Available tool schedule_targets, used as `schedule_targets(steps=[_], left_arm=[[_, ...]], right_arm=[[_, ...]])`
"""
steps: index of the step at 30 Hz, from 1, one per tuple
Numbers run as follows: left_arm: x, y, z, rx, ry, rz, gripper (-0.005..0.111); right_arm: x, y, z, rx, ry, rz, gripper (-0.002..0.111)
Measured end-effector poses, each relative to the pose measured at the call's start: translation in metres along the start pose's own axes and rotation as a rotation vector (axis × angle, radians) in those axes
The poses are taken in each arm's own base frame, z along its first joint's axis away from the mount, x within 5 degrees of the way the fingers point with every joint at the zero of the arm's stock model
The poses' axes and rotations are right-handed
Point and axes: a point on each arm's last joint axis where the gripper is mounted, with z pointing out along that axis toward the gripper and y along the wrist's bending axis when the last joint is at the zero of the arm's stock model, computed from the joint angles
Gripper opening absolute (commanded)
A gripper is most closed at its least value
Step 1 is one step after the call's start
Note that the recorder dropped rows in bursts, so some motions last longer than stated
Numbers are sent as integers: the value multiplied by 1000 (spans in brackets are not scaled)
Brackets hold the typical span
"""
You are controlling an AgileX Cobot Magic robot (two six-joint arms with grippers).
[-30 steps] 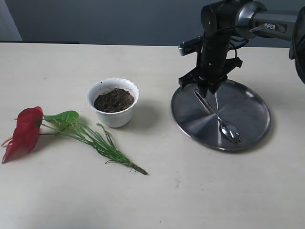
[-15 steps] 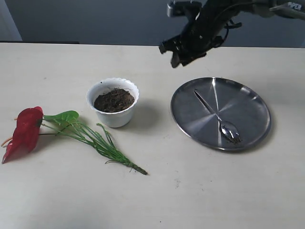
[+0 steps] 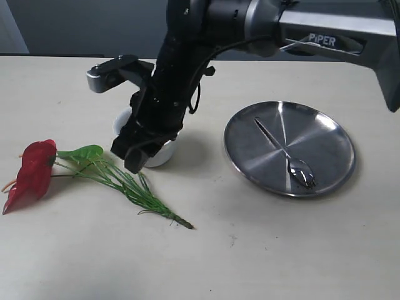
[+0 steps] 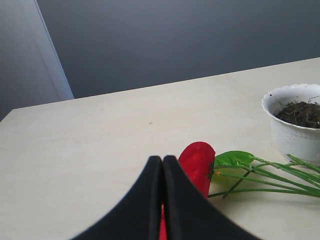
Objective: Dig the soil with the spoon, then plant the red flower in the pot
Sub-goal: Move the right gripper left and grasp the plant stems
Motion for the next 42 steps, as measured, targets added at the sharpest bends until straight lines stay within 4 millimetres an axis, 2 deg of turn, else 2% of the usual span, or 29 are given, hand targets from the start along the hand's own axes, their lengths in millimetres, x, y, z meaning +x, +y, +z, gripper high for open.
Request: schedule_targets(steps=[2,5,12,17,27,42], left_arm=[[0,0,0,0,0,0,0],[0,0,0,0,0,0,0],[0,0,0,0,0,0,0],[0,0,0,0,0,0,0],[0,0,0,0,0,0,0],[0,0,0,0,0,0,0]], right_arm=[[-2,10,8,16,24,-22,50],[-3,12,22,29,48,-23,50],[2,0,52,49,102,0,53],[3,-5,61,55,98,8,63],[0,0,73,58,87,-2,63],[-1,-7,89,79,68,1,63]])
